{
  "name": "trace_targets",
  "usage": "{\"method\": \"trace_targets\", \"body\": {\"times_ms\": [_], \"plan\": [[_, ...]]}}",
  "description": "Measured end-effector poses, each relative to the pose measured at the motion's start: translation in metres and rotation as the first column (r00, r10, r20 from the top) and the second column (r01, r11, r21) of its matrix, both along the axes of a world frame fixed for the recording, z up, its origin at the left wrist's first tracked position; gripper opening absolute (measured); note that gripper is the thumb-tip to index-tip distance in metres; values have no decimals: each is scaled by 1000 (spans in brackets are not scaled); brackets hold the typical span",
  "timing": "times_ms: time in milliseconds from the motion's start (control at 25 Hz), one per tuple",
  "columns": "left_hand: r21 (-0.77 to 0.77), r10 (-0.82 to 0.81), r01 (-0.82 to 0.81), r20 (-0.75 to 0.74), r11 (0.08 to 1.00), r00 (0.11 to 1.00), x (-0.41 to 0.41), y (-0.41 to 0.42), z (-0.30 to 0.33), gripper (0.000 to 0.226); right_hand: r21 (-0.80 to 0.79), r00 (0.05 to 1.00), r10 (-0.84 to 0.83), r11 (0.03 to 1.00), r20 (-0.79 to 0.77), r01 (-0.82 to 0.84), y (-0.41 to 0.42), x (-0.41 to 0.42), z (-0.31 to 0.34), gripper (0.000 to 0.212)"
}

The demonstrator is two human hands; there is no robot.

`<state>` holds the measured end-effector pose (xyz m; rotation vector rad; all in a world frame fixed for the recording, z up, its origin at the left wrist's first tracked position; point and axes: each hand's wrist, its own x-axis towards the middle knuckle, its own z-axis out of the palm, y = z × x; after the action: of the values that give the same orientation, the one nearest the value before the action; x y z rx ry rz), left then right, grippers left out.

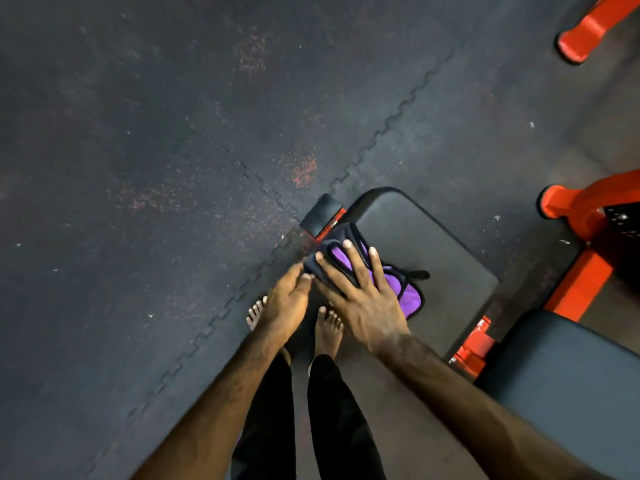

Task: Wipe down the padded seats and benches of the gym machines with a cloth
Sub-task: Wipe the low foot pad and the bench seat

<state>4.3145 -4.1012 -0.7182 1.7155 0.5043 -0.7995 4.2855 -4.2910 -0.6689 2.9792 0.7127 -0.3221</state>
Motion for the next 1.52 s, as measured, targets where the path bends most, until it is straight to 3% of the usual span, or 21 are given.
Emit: {"method": "trace_targets", "body": {"times_ms": [160,360,400,560,600,680,760,800,920,960,1040,1120,1160,1280,1400,1440,1520], "plan": [[-6,85,-85,21,996,996,-2,1,3,49,-26,992,118,993,-49,-119,8,70,6,49],[-19,39,-38,64,999,997,23,-8,40,47,-142,959,-259,960,-119,242,-6,149,12,50],[16,21,-22,74,1000,997,28,-8,43,49,-135,960,-244,965,-135,226,-4,144,15,50],[155,16,-28,75,988,997,28,-8,35,39,-38,963,98,993,-252,-111,15,108,15,59],[131,19,-28,71,991,997,26,-8,32,42,-40,958,88,994,-273,-103,6,119,15,60],[104,-40,32,80,994,996,23,-12,40,45,-100,965,-124,990,-231,103,-23,153,15,56],[130,-115,101,107,986,987,28,-20,46,46,-144,910,-367,928,-194,344,-41,167,20,51],[157,-131,112,118,981,984,36,-25,50,44,-120,905,-376,926,-199,358,-39,166,22,50],[213,-208,165,198,963,958,56,-39,48,35,46,971,-114,991,-208,126,-27,134,17,49],[234,-244,197,194,952,950,64,-43,50,35,85,970,-107,988,-217,128,-32,136,16,49],[249,-325,272,208,930,922,75,-49,54,38,107,923,-313,933,-225,343,-49,155,16,45],[256,-427,365,252,895,868,83,-55,58,43,85,718,-619,736,-319,672,-75,166,13,43],[263,-470,405,270,876,840,89,-58,58,46,105,622,-690,634,-371,766,-88,163,11,45],[266,-588,528,270,807,763,117,-76,56,49,125,501,-782,493,-371,861,-126,116,9,57],[273,-671,614,290,741,682,142,-94,60,50,36,339,-884,346,-323,938,-118,107,14,54],[284,-706,647,298,708,642,150,-102,58,50,41,340,-883,346,-323,937,-109,118,14,51],[313,-751,683,305,660,586,164,-110,53,54,122,466,-821,452,-330,884,-88,140,9,52]]}}
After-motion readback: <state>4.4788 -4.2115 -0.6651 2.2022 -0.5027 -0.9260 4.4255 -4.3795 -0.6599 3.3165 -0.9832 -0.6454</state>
